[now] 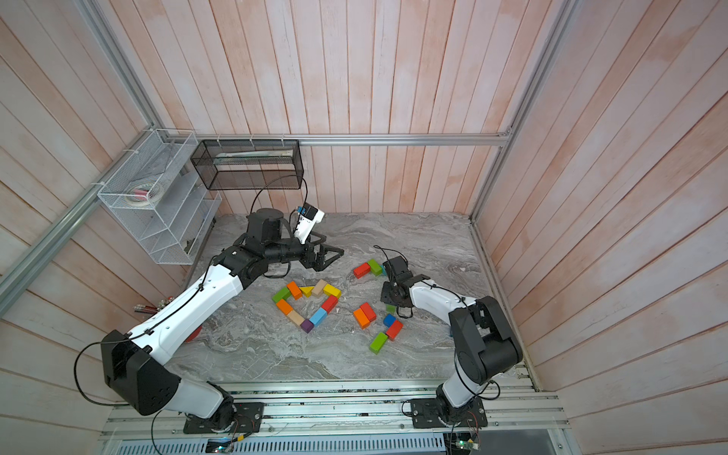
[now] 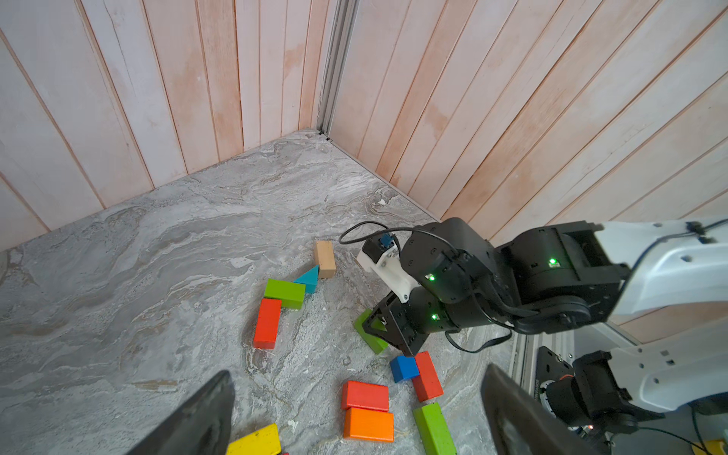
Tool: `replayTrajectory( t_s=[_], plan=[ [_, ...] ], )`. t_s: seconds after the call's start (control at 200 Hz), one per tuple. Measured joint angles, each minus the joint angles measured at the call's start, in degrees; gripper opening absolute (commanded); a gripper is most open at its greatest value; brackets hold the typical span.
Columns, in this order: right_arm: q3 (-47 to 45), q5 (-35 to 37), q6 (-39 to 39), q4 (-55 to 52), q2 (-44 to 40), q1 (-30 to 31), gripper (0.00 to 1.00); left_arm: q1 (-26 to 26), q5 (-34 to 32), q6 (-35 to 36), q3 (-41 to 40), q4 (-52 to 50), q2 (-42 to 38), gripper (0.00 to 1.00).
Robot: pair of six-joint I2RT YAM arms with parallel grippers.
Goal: Assemble a heart with building blocks
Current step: Move the building block to the center of the board.
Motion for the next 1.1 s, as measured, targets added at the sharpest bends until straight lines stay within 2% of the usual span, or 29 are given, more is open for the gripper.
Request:
replayTrajectory(
  t_s=[0.26,0.51,0.66,0.81,0.915,1.1],
  plan=[
    [3.91,1.09,-14.12,-5.44,2.29,-0.79,0.18,2.43,1.18,-0.28,-0.24,0.44,-1.03,0.97],
    [5.29,1.99,-23.8,-6.16,3.52,-5.68,0.21,3.37,2.73,-1.14,-0.66,1.22,-1.46,0.97],
    [6.34,2.25,-27.21,-5.4,4.59,-9.53,0.3,4.55,4.35,-2.67,-0.94,2.16,-1.81,0.97],
    [8.24,3.26,-29.07,-5.18,6.58,-10.47,0.48,6.27,6.21,-4.13,-1.36,3.56,-1.99,0.97],
    [8.46,3.48,-29.0,-5.57,6.97,-10.43,0.57,6.99,6.97,-4.79,-1.66,4.15,-2.05,0.96],
    [7.15,3.96,-25.0,-6.16,4.42,-10.43,0.58,7.02,7.48,-5.07,-1.73,4.55,-2.08,0.96]
  ],
)
